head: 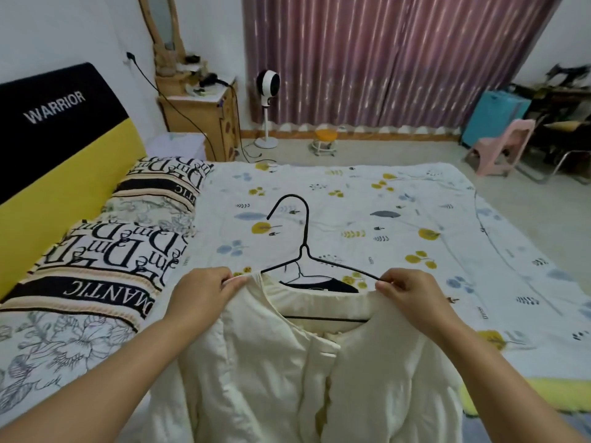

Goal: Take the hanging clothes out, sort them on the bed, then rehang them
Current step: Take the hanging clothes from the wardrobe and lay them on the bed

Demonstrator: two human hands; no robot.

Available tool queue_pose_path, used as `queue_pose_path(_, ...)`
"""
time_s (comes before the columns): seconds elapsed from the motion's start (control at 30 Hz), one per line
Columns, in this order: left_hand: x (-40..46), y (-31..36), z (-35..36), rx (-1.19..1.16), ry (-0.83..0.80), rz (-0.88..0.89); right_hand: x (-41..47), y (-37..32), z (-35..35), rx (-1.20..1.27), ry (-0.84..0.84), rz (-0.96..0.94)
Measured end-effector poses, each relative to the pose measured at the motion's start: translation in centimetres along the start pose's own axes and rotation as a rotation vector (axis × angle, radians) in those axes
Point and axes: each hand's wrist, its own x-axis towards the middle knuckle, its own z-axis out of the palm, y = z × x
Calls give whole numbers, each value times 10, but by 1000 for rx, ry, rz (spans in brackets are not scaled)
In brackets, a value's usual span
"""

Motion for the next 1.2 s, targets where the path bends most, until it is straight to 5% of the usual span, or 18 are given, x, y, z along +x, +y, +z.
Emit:
queue_pose_path(0.7, 202, -72, 255, 181, -251, -358, 297, 123, 183, -46, -161, 108)
queue_pose_path(0.87, 188, -68, 297, 113, -403, -436, 316, 155, 231, -374, -232, 82)
queue_pose_path(1.2, 159, -46, 270, 0, -673, -436, 260, 142, 226, -517, -617, 80)
